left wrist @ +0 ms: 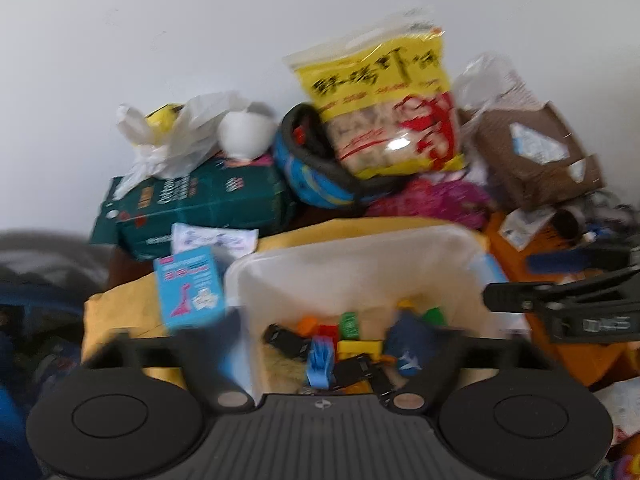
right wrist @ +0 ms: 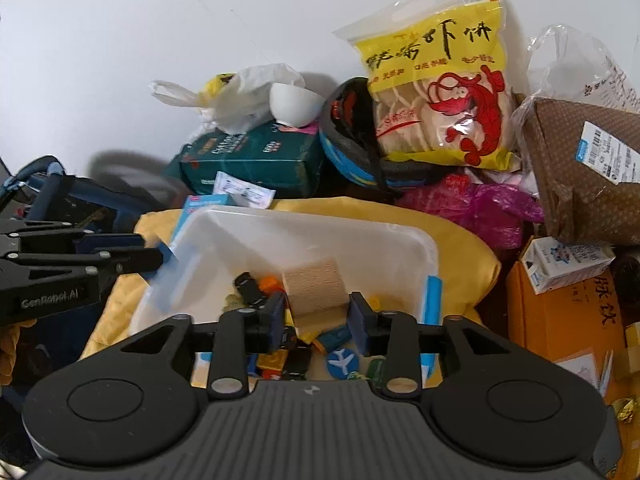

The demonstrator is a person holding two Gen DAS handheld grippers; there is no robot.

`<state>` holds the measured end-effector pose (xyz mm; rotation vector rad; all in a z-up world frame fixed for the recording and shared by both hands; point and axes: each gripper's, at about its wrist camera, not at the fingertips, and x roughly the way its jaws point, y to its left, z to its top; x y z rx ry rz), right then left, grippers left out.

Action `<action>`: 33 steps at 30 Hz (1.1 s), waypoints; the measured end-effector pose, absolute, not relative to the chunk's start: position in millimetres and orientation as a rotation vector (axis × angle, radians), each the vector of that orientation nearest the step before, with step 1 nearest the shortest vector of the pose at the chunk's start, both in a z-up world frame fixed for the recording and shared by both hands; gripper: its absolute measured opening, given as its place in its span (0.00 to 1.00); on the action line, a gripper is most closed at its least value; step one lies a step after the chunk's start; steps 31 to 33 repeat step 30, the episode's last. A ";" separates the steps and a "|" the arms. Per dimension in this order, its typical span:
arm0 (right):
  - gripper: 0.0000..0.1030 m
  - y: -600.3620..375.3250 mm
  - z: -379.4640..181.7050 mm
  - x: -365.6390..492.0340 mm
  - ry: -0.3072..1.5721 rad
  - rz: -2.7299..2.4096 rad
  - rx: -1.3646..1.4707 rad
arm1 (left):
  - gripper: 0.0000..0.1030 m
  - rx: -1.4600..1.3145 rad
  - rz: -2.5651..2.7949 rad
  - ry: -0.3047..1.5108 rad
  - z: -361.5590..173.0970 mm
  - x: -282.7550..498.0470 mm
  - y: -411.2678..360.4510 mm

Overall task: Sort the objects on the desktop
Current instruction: 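Carry the blue brick and brown cube over the white bin and open both tools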

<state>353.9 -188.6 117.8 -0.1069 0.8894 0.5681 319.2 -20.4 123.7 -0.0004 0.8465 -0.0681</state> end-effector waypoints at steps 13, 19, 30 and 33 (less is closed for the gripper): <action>1.00 -183.4 112.2 351.3 0.912 0.545 -0.122 | 0.89 0.004 -0.041 0.975 112.0 340.6 -25.1; 1.00 -185.5 105.5 353.8 0.932 0.523 -0.126 | 0.89 0.001 -0.022 0.968 112.9 344.4 -25.3; 1.00 -184.6 94.7 353.8 0.941 0.509 -0.133 | 0.89 -0.030 -0.034 0.945 111.7 343.5 -17.5; 1.00 -184.6 94.7 353.8 0.941 0.509 -0.133 | 0.89 -0.030 -0.034 0.945 111.7 343.5 -17.5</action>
